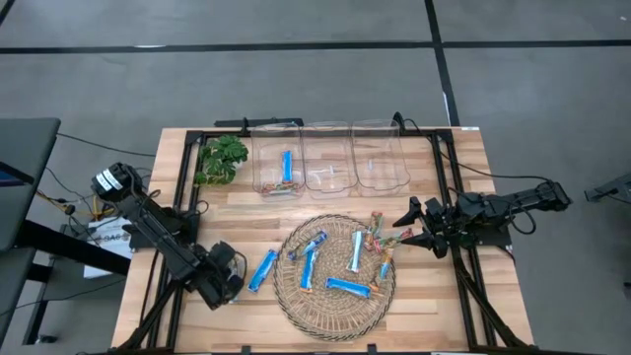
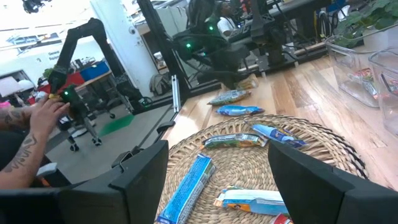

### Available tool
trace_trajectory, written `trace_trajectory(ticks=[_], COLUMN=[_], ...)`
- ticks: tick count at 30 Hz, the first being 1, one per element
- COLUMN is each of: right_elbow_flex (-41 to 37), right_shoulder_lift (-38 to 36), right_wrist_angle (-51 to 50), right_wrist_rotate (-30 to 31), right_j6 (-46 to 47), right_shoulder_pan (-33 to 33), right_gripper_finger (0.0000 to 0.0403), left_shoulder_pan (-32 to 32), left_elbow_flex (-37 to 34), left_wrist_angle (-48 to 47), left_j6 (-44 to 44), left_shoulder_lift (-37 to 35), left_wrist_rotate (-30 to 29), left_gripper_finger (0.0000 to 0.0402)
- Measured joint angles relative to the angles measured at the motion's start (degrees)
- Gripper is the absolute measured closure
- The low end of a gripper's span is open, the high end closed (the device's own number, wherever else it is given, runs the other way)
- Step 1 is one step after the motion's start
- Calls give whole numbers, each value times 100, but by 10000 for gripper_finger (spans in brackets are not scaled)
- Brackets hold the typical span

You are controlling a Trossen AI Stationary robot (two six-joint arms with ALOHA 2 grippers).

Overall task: Pick and place Granola Bars by type
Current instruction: Put the yellow granola bar into the middle transparent bin

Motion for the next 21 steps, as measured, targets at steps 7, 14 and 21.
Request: trace_trajectory(ticks=[7,14,21], right_elbow_flex=[1,1,1], right_shoulder_lift=[0,0,0], right_wrist_angle=[2,0,1], right_wrist_rotate=[2,0,2], right_j6=[-2,-1,0], right_shoulder_pan=[2,1,1], right_gripper_finger=[132,132,132], left_shoulder_pan=[144,420,874], left_elbow_flex=[74,74,74], left_wrist_angle=[25,191,1129], left_j6=[142,166,1017], left_shoulder_lift=[-2,-4,-7], left_wrist_rotate=[-1231,-2923,-4544], left_gripper_finger=[354,360,350])
